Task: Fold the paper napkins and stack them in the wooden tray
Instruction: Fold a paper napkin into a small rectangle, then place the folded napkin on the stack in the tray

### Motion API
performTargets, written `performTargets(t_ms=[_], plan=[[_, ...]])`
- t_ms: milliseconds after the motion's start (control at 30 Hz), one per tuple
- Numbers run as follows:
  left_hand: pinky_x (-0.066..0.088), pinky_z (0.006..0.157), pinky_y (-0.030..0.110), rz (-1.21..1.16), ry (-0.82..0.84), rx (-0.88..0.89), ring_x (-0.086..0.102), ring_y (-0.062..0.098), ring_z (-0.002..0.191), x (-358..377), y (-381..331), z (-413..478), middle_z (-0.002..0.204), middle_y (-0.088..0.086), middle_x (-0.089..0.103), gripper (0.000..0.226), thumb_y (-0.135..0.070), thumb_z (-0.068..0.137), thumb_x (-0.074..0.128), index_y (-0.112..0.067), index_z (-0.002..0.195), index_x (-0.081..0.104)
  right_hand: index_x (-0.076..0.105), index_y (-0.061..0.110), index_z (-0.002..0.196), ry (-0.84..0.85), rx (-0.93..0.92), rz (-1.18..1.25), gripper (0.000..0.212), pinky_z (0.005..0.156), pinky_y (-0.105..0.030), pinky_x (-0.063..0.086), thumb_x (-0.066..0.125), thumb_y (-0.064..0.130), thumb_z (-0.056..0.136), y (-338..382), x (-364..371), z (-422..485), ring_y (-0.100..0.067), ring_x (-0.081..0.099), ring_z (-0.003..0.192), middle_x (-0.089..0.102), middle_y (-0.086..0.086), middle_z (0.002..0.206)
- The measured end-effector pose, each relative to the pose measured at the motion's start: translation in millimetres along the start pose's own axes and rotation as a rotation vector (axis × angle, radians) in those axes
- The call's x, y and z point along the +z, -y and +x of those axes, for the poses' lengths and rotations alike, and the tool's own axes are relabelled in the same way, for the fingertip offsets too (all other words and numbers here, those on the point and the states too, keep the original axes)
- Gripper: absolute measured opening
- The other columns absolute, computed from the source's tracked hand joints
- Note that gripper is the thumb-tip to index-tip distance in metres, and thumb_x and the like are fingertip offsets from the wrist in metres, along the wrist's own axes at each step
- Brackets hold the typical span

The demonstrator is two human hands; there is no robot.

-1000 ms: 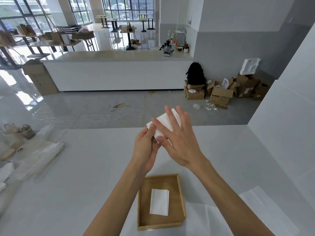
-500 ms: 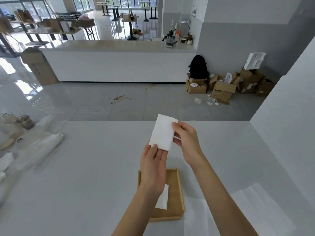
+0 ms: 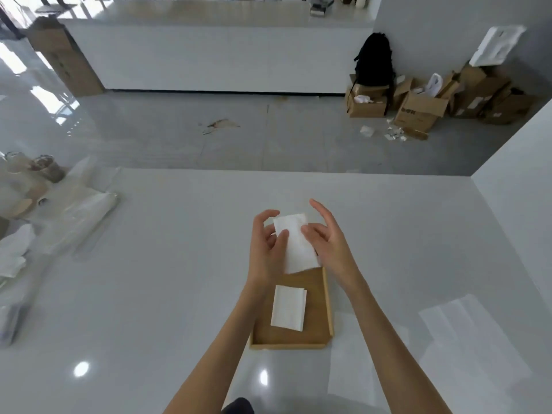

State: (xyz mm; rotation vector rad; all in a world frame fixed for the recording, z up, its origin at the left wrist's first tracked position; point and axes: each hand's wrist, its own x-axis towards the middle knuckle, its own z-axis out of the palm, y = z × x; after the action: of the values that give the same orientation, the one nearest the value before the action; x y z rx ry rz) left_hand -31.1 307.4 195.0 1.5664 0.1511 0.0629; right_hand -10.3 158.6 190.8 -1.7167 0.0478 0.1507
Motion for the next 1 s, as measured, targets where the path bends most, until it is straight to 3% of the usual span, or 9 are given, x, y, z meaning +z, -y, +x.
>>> performTargets(t_ms=[67, 167, 267, 333, 400, 533, 667, 833, 1000], plan=[[0.056, 0.059, 0.026, 0.095, 0.017, -0.073, 0.068, 0.011, 0.076, -6.0, 38.2, -3.6, 0.103, 0.007, 0.069, 0.025, -0.004, 0.101, 0.052, -0.024, 0.117, 0.051, 0.042, 0.054, 0.141, 0.005, 0.056, 0.033, 0.053, 0.076, -0.025, 0.061, 0.063, 0.028, 0.099, -39.6, 3.7, -12.1, -0.010, 0.072, 0.094, 0.073, 0.011, 0.105], [0.050, 0.059, 0.017, 0.245, 0.082, -0.220, 0.062, 0.016, 0.076, -12.8, 102.9, -15.2, 0.090, -0.002, 0.066, 0.021, -0.004, 0.100, 0.055, -0.023, 0.101, 0.062, 0.058, 0.040, 0.130, -0.056, 0.193, 0.056, 0.041, 0.075, -0.027, 0.060, 0.062, 0.014, 0.100, -105.0, 15.5, -33.8, -0.020, 0.071, 0.099, 0.073, 0.006, 0.104], [0.052, 0.065, 0.015, 0.338, 0.179, -0.382, 0.063, 0.022, 0.090, -16.7, 156.0, -26.4, 0.105, 0.000, 0.067, 0.022, -0.002, 0.100, 0.054, -0.019, 0.110, 0.064, 0.066, 0.034, 0.109, -0.078, 0.334, -0.030, 0.030, 0.084, -0.036, 0.059, 0.060, 0.006, 0.099, -159.2, 29.1, -51.0, -0.027, 0.068, 0.103, 0.070, 0.004, 0.105], [0.054, 0.078, 0.024, 0.417, 0.257, -0.447, 0.062, 0.022, 0.097, -17.8, 186.0, -27.8, 0.120, 0.006, 0.064, 0.030, 0.000, 0.099, 0.053, -0.017, 0.122, 0.063, 0.069, 0.027, 0.104, -0.053, 0.385, -0.099, 0.027, 0.095, -0.041, 0.055, 0.060, 0.003, 0.098, -188.4, 38.5, -56.1, -0.022, 0.067, 0.106, 0.071, 0.004, 0.108], [0.050, 0.086, 0.026, 0.496, 0.323, -0.458, 0.059, 0.019, 0.102, -18.6, 208.5, -24.7, 0.130, 0.007, 0.058, 0.038, 0.003, 0.098, 0.054, -0.015, 0.131, 0.060, 0.071, 0.022, 0.108, -0.052, 0.413, -0.179, 0.025, 0.100, -0.035, 0.052, 0.059, 0.002, 0.097, -207.9, 46.5, -56.8, -0.014, 0.064, 0.109, 0.070, 0.003, 0.112], [0.043, 0.090, 0.021, 0.603, 0.378, -0.427, 0.055, 0.020, 0.112, -19.4, 233.6, -7.7, 0.140, 0.009, 0.050, 0.045, 0.007, 0.098, 0.051, -0.011, 0.139, 0.055, 0.069, 0.014, 0.118, -0.091, 0.440, -0.261, 0.025, 0.095, -0.026, 0.052, 0.059, 0.004, 0.098, -227.5, 58.4, -47.4, -0.020, 0.064, 0.110, 0.065, -0.001, 0.115], [0.040, 0.105, 0.025, 0.661, 0.415, -0.328, 0.043, 0.028, 0.135, -19.7, 244.0, -0.4, 0.145, 0.014, 0.046, 0.048, 0.012, 0.096, 0.049, -0.004, 0.141, 0.052, 0.069, 0.015, 0.120, -0.120, 0.391, -0.368, 0.027, 0.096, -0.029, 0.052, 0.058, 0.003, 0.099, -233.7, 63.0, -35.6, -0.014, 0.062, 0.104, 0.062, 0.001, 0.114], [0.031, 0.103, 0.014, 0.722, 0.336, -0.279, 0.039, 0.019, 0.130, -23.5, 247.6, -3.4, 0.144, 0.010, 0.044, 0.051, 0.008, 0.096, 0.052, -0.008, 0.144, 0.049, 0.066, 0.022, 0.130, -0.135, 0.373, -0.596, 0.032, 0.085, -0.030, 0.055, 0.059, 0.013, 0.100, -238.2, 70.6, -37.2, -0.016, 0.058, 0.103, 0.055, -0.001, 0.120], [0.042, 0.109, 0.040, 0.701, 0.250, -0.363, 0.046, 0.026, 0.126, -21.3, 247.9, -7.9, 0.138, 0.012, 0.046, 0.047, -0.008, 0.098, 0.059, -0.009, 0.143, 0.046, 0.058, 0.028, 0.141, -0.126, 0.347, -0.683, 0.043, 0.076, -0.027, 0.056, 0.060, 0.015, 0.100, -238.2, 74.1, -44.0, -0.015, 0.059, 0.098, 0.053, -0.002, 0.121]])
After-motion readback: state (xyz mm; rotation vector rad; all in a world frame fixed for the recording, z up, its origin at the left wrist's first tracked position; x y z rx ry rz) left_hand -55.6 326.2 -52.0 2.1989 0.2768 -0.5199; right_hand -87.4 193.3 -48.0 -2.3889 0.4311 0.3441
